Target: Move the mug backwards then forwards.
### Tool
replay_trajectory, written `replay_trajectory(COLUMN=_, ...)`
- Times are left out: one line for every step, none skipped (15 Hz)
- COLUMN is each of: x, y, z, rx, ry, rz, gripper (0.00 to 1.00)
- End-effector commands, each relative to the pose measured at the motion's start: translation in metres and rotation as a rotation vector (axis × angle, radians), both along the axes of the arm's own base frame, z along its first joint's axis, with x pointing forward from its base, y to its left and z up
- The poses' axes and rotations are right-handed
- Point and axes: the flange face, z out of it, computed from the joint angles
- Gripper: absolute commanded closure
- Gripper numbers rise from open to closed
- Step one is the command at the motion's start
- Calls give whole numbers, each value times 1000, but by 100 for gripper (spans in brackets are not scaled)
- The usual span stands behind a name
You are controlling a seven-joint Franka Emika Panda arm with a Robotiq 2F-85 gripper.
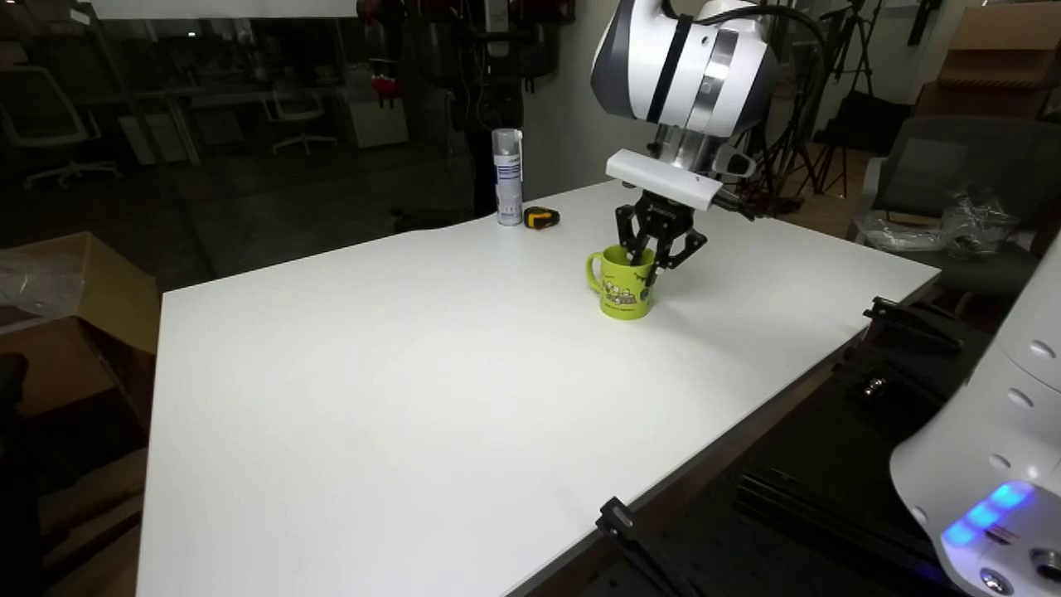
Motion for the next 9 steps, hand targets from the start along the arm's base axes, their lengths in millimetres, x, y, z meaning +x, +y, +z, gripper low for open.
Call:
replay_trajectory(x=38, y=37, z=-6, rx=29, ry=-29, rz=201, gripper=38)
replay_trajectory(x=49, y=48, z=-8, rx=40, ry=-34, rz=259, gripper=32)
replay_trajectory(x=63, y=56, z=-11, rx=51, ry=-46, rz=315, gripper=25)
replay_trajectory(x=33, y=44, z=-3, rx=31, ry=-26, rz=229, gripper=18)
replay_trajectory(x=41, y=51, z=-5, rx=36, ry=-31, rz=246, gripper=35)
replay_trajectory(x=40, y=51, z=-8, rx=35, ry=-27, rz=246, gripper=29)
replay_trajectory(x=37, y=49, z=-9, rx=34, ry=-21, rz=242, gripper=23)
replay_trajectory(x=35, y=47, z=-10, rx=34, ry=-18, rz=238, gripper=18)
replay_trajectory(x=34, y=45, z=-11, rx=33, ry=-16, rz=235, gripper=18)
